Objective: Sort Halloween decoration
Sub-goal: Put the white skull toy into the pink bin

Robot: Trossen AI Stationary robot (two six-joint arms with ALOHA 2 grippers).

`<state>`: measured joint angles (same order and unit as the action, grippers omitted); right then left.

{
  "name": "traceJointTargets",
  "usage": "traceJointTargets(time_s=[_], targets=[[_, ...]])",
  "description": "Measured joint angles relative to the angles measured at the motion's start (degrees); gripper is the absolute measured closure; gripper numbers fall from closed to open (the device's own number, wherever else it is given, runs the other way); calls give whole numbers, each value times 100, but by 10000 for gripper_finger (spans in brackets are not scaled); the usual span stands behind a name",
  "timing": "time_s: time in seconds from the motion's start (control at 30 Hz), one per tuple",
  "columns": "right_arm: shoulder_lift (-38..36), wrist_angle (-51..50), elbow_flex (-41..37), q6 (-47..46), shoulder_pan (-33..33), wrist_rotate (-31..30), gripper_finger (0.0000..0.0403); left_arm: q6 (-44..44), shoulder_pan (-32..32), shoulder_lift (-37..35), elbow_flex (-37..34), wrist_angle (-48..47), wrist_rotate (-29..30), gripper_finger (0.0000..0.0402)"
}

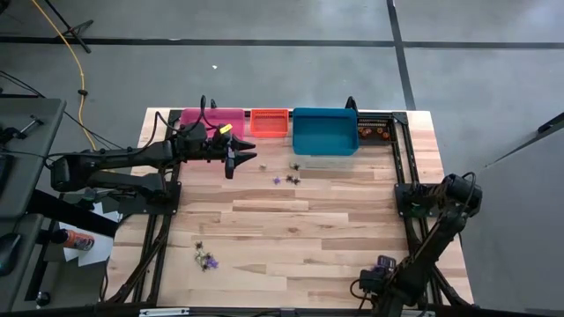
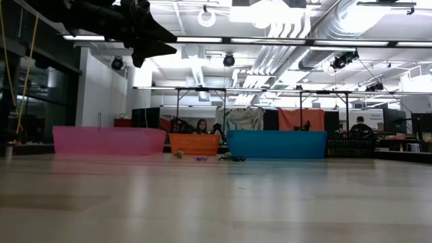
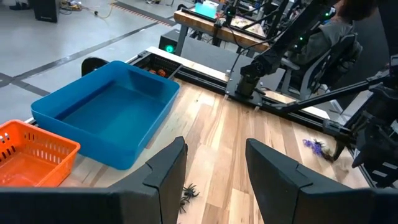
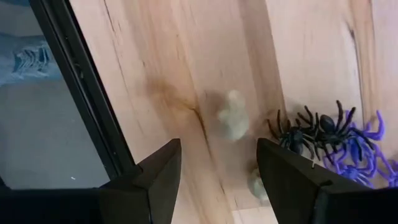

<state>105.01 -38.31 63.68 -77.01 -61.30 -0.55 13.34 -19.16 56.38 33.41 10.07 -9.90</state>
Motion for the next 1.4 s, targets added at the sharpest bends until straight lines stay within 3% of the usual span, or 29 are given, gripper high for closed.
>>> traceJointTargets(time_s=[0.33,0.77,1.0,1.4], targets=[[0,1,0,33,97,-85,198,3,0,0,0,0,8,248],[-320,-463,0,868,209,-102,198,2,1,0,0,-4,11,248],[-282,-348,0,1362,453,-571,199,4,0,0,0,-74,21,248],[-55,-305,-15,1561,503,-351,199,2,2,0,0,-223,82,248]])
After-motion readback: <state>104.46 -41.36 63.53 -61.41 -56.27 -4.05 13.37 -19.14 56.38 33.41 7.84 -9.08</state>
